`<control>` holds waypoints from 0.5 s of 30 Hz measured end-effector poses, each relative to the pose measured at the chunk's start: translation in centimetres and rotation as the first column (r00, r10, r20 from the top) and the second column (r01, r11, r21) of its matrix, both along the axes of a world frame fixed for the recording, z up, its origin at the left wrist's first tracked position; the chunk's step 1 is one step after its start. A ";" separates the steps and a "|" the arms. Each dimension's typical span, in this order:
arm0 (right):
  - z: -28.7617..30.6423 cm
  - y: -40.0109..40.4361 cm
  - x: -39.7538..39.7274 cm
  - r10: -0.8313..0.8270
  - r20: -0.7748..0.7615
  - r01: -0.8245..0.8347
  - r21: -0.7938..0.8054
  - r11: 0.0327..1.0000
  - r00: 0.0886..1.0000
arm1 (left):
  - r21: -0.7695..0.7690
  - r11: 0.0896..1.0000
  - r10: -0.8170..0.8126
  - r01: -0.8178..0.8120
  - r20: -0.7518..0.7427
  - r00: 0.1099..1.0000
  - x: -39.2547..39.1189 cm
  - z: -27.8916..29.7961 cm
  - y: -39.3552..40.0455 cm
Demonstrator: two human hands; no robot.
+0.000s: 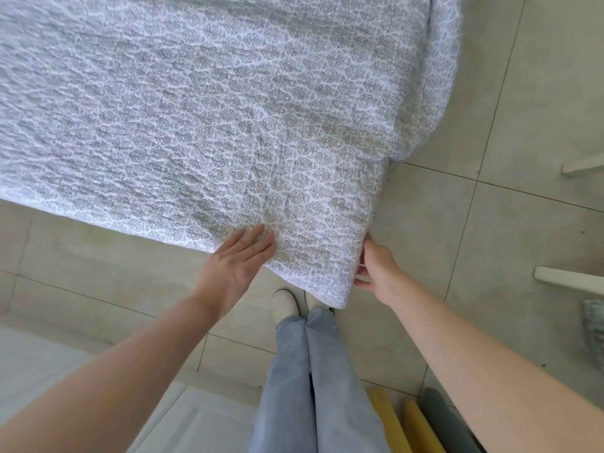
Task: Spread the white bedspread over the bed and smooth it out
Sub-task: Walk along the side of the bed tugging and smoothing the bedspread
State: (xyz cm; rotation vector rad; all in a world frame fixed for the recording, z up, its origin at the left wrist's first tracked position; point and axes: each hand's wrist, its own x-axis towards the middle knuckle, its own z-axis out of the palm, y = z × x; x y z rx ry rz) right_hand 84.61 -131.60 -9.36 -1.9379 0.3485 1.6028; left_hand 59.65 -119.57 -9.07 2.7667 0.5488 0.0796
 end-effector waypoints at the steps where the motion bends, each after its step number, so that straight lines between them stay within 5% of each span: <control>1: 0.0 0.5 0.2 -0.009 -0.005 0.009 0.004 1.000 1.000 | -0.004 1.000 0.005 -0.005 0.003 1.000 0.0 -0.1 0.0; 6: -0.3 1.2 1.0 0.137 0.163 -0.143 0.026 0.989 0.977 | -0.012 1.000 0.016 -0.016 0.001 1.000 -0.1 0.0 -0.2; 10: -1.1 -3.3 1.5 0.048 0.329 -0.046 -0.014 0.999 0.943 | -0.037 0.999 0.018 -0.018 0.004 1.000 -0.9 0.6 -1.4; 15: -2.1 -4.8 1.2 0.117 0.251 -0.067 -0.198 0.978 0.961 | -0.128 0.985 -0.120 0.111 -0.059 0.991 -1.6 1.6 -2.8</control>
